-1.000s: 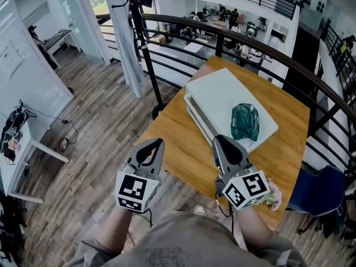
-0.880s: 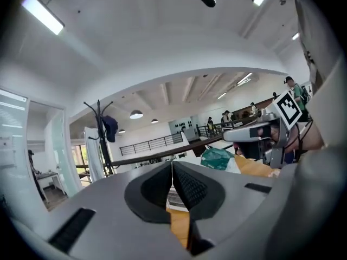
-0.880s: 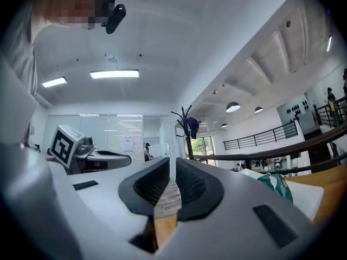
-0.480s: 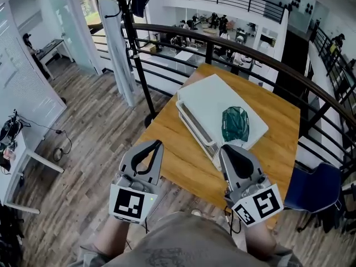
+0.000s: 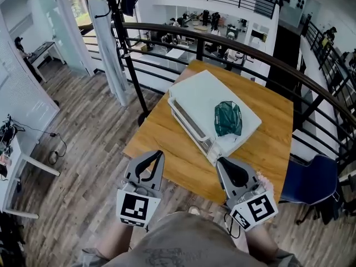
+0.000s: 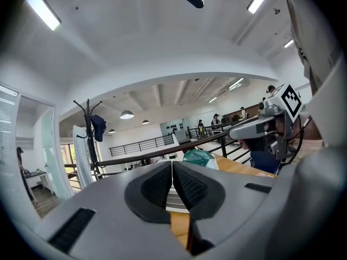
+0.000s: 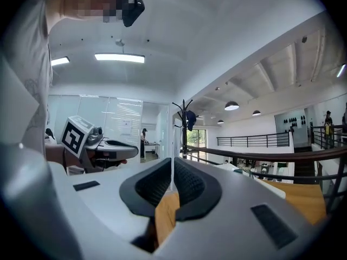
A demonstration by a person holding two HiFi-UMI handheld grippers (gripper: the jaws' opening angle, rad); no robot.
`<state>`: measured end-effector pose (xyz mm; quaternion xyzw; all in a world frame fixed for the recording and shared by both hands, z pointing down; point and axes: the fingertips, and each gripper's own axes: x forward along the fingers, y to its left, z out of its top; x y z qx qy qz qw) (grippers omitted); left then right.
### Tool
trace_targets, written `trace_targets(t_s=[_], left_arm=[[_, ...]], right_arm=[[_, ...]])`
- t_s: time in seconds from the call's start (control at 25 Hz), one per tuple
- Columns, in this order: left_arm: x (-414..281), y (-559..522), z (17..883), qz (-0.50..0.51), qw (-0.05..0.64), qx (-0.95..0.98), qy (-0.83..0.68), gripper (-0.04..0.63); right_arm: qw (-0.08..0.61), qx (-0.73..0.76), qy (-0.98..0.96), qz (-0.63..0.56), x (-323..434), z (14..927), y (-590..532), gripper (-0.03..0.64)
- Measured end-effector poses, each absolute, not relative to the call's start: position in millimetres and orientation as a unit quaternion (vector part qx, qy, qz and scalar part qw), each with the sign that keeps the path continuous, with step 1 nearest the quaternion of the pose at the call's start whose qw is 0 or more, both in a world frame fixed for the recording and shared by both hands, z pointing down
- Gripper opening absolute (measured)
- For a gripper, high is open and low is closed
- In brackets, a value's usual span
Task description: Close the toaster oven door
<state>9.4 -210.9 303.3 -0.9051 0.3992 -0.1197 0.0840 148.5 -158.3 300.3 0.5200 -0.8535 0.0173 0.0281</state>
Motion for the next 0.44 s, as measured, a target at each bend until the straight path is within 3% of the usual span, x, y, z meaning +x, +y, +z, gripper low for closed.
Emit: trace_targets(t_s=[0.44], left_arm=[[11.4,-207.3,310.8,-0.132,0.078,-0.905,0.398,0.02]], right_arm=[[0.02,0.53,-0.848,0.016,154.4,298.8,-156.2,0.041]])
